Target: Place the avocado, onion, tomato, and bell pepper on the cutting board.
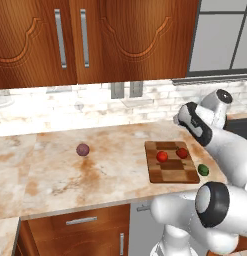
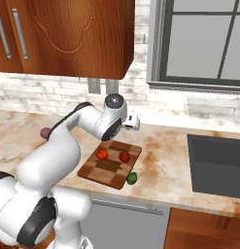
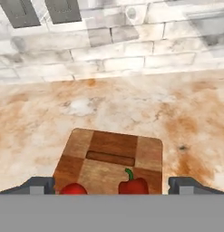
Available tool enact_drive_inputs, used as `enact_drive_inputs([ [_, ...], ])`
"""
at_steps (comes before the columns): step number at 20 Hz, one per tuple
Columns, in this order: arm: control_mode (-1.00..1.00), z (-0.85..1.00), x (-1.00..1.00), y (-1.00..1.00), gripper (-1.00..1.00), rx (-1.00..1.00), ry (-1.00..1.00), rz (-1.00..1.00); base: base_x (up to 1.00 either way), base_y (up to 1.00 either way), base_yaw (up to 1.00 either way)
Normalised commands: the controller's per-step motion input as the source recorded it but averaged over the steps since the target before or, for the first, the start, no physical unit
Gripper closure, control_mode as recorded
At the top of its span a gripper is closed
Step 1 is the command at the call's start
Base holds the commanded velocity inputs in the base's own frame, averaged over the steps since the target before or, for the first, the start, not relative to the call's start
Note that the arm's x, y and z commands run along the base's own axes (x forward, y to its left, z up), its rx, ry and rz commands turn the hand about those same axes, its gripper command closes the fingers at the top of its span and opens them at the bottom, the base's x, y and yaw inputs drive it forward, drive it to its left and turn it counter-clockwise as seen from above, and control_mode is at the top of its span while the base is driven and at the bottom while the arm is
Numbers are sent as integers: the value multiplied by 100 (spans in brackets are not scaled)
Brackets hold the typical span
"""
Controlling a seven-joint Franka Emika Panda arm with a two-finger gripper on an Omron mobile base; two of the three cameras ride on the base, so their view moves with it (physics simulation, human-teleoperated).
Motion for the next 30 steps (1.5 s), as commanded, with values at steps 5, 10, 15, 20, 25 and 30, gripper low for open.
enact_drive_inputs([
  [5,-100,50,-61,53,-100,0,-22,0,0,0,0],
  [10,-100,49,-51,72,-100,0,-17,0,0,0,0],
  [15,-100,36,-43,78,-100,-2,-8,0,0,0,0],
  [20,-100,29,-34,86,-100,-6,0,0,0,0,0],
  [25,-100,25,-14,81,-100,-1,5,0,0,0,0],
  [30,-100,24,-2,59,-100,0,2,0,0,0,0],
])
